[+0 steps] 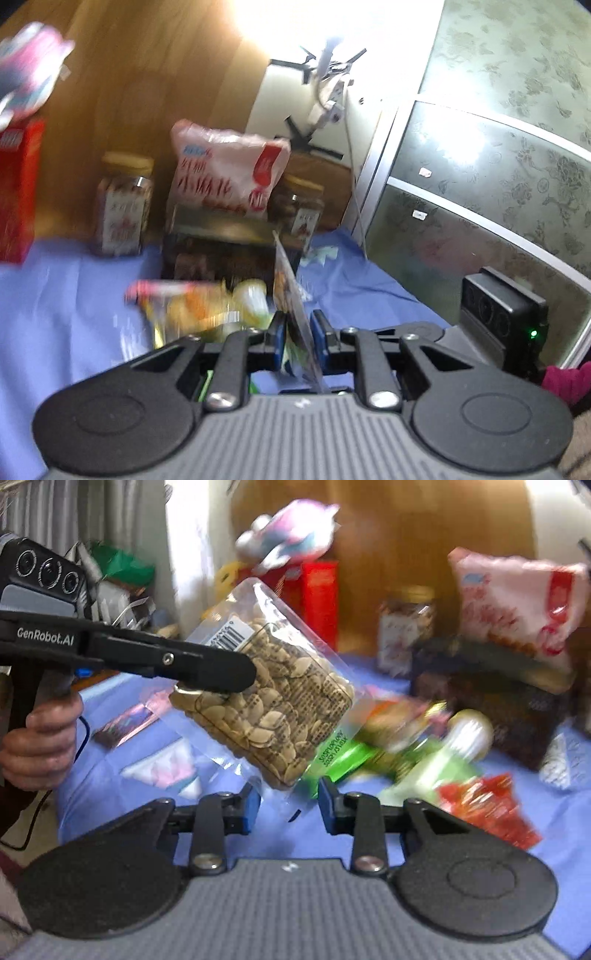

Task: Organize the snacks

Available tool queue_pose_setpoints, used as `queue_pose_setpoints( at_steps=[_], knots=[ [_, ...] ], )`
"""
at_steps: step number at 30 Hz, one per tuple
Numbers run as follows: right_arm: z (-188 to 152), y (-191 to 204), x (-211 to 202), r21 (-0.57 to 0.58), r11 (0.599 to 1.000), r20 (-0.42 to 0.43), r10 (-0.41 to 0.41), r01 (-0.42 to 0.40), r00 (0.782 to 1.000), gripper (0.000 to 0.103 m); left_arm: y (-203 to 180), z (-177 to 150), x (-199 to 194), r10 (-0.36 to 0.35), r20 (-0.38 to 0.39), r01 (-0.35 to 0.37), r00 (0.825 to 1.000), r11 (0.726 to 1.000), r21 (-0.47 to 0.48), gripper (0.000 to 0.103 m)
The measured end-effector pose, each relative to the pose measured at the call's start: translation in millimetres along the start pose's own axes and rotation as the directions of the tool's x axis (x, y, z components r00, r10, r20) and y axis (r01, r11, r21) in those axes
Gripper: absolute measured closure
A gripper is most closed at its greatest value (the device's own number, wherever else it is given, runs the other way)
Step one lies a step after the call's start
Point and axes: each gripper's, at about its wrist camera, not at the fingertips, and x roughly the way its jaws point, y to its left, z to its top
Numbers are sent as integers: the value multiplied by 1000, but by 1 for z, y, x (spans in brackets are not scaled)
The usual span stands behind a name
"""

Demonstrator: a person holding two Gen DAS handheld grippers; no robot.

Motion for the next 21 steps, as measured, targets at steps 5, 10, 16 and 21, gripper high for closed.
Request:
queue_pose_setpoints(
  at_steps=[5, 10, 16, 21],
  knots=[
    [31, -38, -1, 18, 989, 94, -146, 145, 985, 67, 6, 48, 46, 4, 18, -5, 1000, 997, 71, 87],
    [56, -91, 18, 54, 953, 120, -303, 299, 945, 69, 26, 92, 118, 13, 7, -13, 1000, 996, 84, 85],
    [60, -141, 49, 105, 892, 56, -446, 439, 893, 54, 54, 109, 217, 190, -117, -187, 975, 982, 39, 65],
    [48, -131, 32, 125, 889, 100, -453, 441, 886, 54, 77, 103, 224, 294, -166, -298, 941, 955, -1, 62]
  ],
)
